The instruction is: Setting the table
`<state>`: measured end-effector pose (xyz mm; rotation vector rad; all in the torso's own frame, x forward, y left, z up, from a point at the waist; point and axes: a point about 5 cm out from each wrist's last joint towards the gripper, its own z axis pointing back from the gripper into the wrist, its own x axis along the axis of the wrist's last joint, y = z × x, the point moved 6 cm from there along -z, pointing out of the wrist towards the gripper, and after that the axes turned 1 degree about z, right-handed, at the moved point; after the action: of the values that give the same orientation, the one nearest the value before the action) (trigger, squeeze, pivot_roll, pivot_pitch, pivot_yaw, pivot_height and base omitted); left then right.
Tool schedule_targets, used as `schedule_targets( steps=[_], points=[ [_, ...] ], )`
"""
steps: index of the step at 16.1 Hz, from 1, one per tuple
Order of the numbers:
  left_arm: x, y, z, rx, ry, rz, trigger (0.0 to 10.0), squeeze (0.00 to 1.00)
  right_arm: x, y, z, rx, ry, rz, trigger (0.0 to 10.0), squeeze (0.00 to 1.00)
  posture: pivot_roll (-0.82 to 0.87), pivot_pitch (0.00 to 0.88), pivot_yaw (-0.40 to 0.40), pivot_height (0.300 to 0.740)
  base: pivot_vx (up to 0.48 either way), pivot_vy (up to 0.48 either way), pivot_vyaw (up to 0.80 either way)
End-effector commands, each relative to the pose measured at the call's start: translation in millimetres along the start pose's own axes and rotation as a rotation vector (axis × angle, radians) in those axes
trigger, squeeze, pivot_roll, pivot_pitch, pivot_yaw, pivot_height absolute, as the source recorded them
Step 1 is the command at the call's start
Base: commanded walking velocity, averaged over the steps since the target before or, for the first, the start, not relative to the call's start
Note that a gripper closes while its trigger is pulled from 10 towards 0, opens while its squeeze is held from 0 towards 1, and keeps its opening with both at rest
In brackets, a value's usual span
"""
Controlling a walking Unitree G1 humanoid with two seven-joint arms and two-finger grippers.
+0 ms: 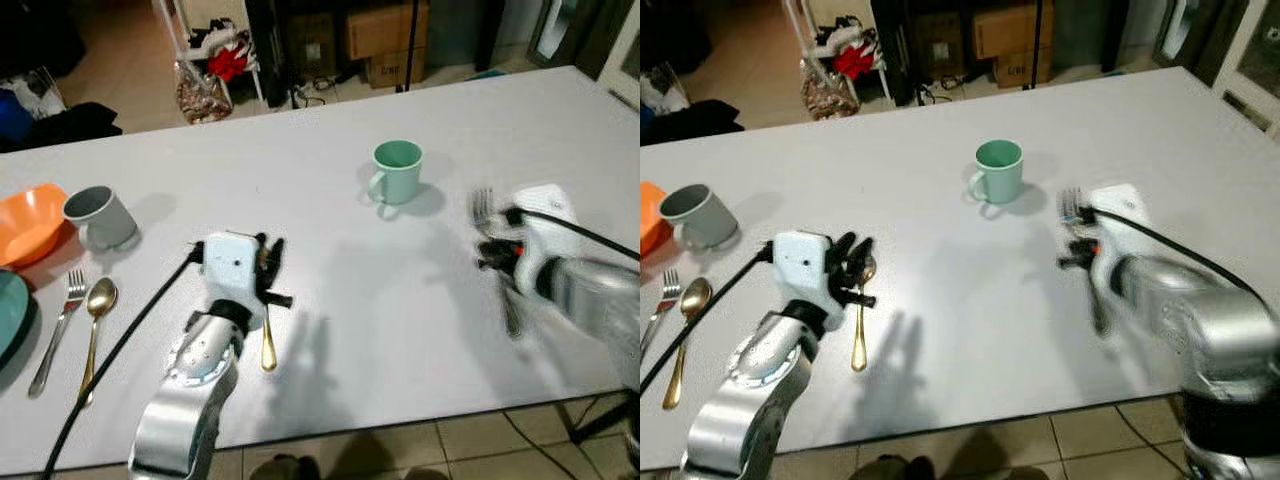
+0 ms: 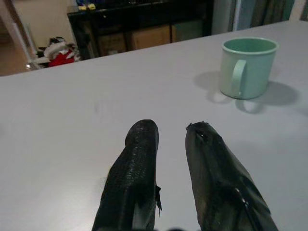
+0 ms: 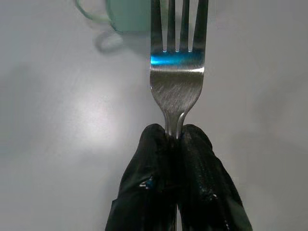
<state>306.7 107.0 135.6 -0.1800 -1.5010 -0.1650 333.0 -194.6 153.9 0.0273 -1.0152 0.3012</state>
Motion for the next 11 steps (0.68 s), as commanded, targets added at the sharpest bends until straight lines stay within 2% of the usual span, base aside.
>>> schedule_targets(
  steps=[1,3,5,7,8,11],
  points=[
    [-2,4.3,1.0,0.013,0.014,-0.004,10.0,0.0,9,4.2,-5.0,0.024,-0.032,0.018,10.0,0.0,-0.18,0.044,0.12,0.74,0.0,0.0,0.0],
    [3,-9.2,0.5,-0.086,0.007,-0.043,10.0,0.0,9,4.7,-23.6,0.059,0.007,0.045,10.0,0.0,-0.16,0.039,0.121,0.74,0.0,0.0,0.0],
    [0,-21.3,2.8,-0.178,0.036,-0.069,10.0,0.0,9,4.0,-33.3,0.07,0.042,0.052,10.0,0.0,-0.15,0.043,0.118,0.74,0.0,0.0,0.0],
    [-8,-41.8,11.2,-0.368,0.091,-0.135,10.0,0.0,12,12.8,-45.9,0.14,0.06,0.018,10.0,0.0,-0.13,0.053,0.108,0.74,0.0,0.0,0.0],
    [-11,-46.8,16.3,-0.455,0.109,-0.182,10.0,0.0,11,14.5,-53.6,0.147,0.095,0.025,10.0,0.0,-0.12,0.057,0.104,0.74,0.0,0.0,0.0],
    [-12,-50.7,25.5,-0.606,0.145,-0.249,10.0,0.0,11,22.8,-58.7,0.178,0.155,0.01,10.0,0.0,-0.11,0.069,0.092,0.74,0.0,0.0,0.0]
  ],
)
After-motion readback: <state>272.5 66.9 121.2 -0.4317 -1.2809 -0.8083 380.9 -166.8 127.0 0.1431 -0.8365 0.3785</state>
